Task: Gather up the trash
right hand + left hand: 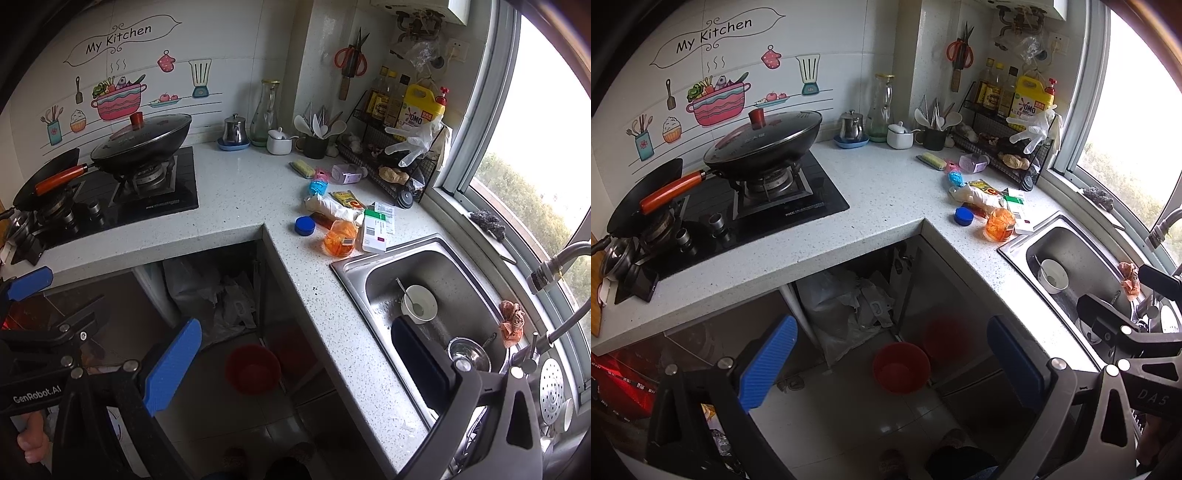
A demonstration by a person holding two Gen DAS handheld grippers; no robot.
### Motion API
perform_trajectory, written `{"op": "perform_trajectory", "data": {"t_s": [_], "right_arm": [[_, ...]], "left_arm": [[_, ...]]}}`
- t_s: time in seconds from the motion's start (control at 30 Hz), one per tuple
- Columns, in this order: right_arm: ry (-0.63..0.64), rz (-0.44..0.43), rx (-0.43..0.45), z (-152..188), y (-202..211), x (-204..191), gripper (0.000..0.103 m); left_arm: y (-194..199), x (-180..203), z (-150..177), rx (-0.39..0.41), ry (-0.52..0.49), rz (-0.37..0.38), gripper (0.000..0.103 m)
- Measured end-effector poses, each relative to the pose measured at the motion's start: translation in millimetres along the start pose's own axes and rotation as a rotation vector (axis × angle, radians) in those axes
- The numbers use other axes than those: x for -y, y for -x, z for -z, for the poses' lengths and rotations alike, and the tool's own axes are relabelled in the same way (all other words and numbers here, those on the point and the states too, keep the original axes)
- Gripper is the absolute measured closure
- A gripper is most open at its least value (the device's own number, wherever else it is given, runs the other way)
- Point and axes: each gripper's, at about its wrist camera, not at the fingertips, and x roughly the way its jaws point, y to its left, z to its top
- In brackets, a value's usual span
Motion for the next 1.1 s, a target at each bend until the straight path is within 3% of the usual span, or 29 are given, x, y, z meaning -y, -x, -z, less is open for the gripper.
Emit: {"op": "perform_trajectory", "data": {"t_s": [0.27, 0.6, 0.8, 1.1], "right_arm": [[-0.037, 0.008, -0.021, -8, -14, 6, 0.0], [-0.097, 0.036, -0.039, -36, -57, 28, 0.0], [-0.142, 0.056, -0.079, -55, -102, 54, 0.0], [-0.184, 0.041, -0.229, -90, -188, 105, 0.0]], "left_arm": [[-17, 4, -18, -0.008, -0.052, 0.017, 0.001], [-74, 24, -69, -0.012, -0.114, 0.048, 0.001], [-135, 52, -108, -0.06, -0.173, 0.079, 0.001], [-245, 104, -159, -0.189, -0.215, 0.113, 0.001]]}}
